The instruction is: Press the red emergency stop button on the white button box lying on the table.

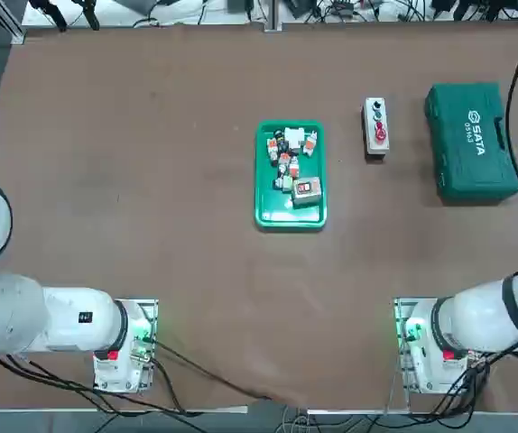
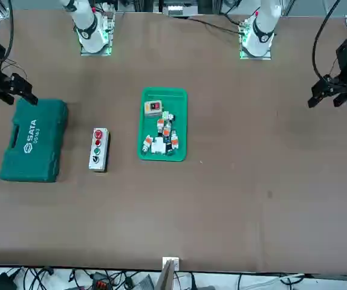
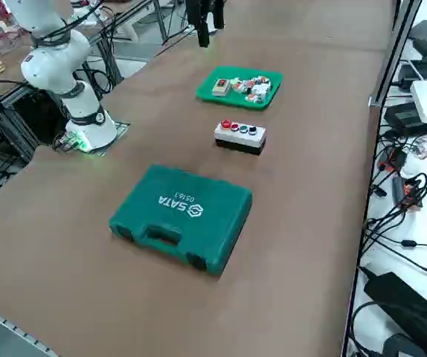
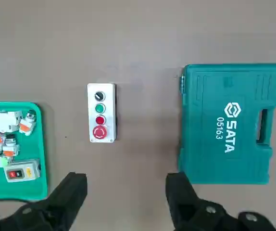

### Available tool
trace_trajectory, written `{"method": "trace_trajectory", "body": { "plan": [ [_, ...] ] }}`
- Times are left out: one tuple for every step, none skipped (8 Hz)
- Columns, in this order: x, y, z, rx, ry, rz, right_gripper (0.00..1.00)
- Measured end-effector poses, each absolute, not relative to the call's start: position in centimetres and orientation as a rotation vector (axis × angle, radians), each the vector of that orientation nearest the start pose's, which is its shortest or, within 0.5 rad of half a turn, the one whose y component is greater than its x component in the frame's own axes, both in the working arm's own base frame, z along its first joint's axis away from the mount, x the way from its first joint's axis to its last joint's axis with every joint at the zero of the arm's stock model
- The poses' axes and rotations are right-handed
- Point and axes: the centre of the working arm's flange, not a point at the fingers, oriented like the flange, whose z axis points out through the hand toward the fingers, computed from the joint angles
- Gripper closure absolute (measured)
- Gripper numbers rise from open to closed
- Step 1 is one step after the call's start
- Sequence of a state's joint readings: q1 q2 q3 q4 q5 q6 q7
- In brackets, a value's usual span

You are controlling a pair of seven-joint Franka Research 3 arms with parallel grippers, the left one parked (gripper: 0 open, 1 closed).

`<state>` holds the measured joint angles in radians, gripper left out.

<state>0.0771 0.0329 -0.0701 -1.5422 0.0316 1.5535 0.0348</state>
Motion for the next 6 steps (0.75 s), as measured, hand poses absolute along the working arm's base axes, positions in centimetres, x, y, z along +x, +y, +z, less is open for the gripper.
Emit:
{"method": "trace_trajectory", "body": {
  "plan": [
    [56.28, 0.8, 61.82, -3.112, 0.043, 0.034, 0.0],
    [56.28, 0.8, 61.82, -3.112, 0.043, 0.034, 0.0],
    [56.28, 0.8, 61.82, -3.112, 0.043, 0.034, 0.0],
    [56.28, 0.81, 61.8, -3.112, 0.043, 0.036, 0.0],
    [56.29, 0.84, 61.75, -3.112, 0.042, 0.038, 0.0],
    [56.3, 0.92, 61.68, -3.112, 0.038, 0.041, 0.0]
  ]
}}
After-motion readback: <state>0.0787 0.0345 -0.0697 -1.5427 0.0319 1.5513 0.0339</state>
